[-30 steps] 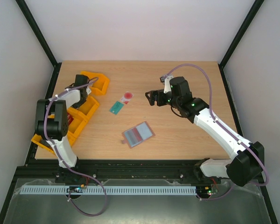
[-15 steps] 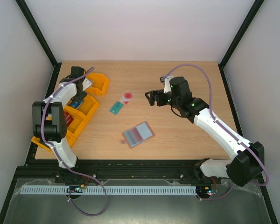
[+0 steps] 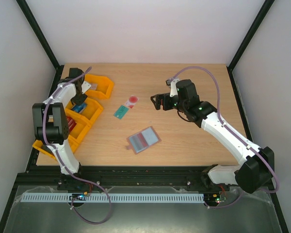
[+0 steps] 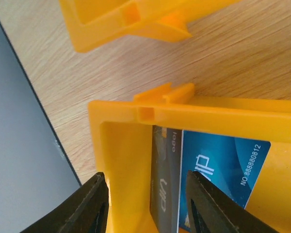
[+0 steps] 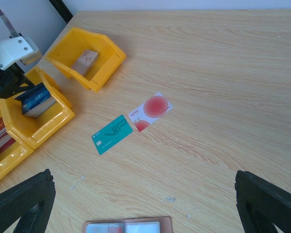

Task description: Take the credit cards out of the card holder

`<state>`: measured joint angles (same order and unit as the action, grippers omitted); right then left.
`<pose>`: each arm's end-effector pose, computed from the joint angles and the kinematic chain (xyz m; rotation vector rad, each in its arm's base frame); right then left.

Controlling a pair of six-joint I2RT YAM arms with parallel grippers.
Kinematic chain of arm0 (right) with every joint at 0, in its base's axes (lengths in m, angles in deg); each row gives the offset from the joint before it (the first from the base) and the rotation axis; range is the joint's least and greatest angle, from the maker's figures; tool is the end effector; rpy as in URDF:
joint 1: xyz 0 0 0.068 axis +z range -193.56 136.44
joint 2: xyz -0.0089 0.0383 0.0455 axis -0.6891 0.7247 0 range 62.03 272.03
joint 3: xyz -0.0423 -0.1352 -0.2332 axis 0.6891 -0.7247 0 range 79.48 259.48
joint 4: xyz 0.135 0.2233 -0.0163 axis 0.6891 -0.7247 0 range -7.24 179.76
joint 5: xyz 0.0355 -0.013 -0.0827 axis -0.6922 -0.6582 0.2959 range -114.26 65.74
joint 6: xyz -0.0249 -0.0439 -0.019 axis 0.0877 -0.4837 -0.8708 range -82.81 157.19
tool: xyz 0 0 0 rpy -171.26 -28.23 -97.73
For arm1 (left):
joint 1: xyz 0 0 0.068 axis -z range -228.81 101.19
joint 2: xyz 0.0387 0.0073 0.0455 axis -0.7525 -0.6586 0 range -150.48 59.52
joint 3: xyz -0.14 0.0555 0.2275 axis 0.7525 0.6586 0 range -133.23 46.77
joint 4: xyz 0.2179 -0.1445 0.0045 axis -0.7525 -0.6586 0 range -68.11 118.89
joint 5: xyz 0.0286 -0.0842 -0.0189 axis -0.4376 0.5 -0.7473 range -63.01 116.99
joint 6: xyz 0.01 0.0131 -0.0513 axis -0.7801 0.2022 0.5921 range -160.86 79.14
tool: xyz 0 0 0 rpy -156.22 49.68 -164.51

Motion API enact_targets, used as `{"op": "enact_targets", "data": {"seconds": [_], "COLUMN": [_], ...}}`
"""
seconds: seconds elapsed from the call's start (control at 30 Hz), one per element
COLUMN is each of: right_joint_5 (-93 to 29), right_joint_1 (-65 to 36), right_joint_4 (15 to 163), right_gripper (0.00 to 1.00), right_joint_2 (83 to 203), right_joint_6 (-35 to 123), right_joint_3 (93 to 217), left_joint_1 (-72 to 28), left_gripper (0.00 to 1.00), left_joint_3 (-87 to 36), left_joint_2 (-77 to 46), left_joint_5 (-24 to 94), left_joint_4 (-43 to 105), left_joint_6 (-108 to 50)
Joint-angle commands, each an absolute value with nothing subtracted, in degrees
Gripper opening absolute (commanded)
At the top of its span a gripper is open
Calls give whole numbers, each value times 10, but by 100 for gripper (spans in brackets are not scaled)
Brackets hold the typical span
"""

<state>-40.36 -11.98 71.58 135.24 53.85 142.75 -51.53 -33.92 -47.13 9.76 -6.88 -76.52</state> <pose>0.2426 0.1606 0.3320 -0.4561 2.0915 0.7977 0.3923 0.0292 0.2182 0.6687 2.6272 0.6118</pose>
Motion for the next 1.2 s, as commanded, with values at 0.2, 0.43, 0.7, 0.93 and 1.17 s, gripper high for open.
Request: {"op": "enact_targets", "data": {"seconds": [0.2, 0.43, 0.7, 0.93, 1.17], "right_joint_5": [-395, -393, -403, -405, -411], "right_joint_1": [-122, -122, -122, -122, -121], "right_joint_4": [695, 692, 695, 697, 698], "right_gripper": [99, 99, 99, 99, 98], "right_joint_2": [1354, 1352, 1351, 1350, 1348], "right_joint_6": [531, 529, 525, 524, 524], "right_joint_3": [1443, 1444, 1441, 1437, 1437], "left_joint_1": [-519, -520, -520, -497, -458], "left_gripper": [42, 25, 2, 2, 2], "left_joint_3": [-339, -338, -319, -271, -212], "left_joint_2": [-514, -509, -482, -420, -379], "left_joint_5": [87, 97, 71, 6, -57], "left_joint_4": [-77, -79, -49, 26, 63], "left_joint_6": [-755, -746, -744, -749, -760]}}
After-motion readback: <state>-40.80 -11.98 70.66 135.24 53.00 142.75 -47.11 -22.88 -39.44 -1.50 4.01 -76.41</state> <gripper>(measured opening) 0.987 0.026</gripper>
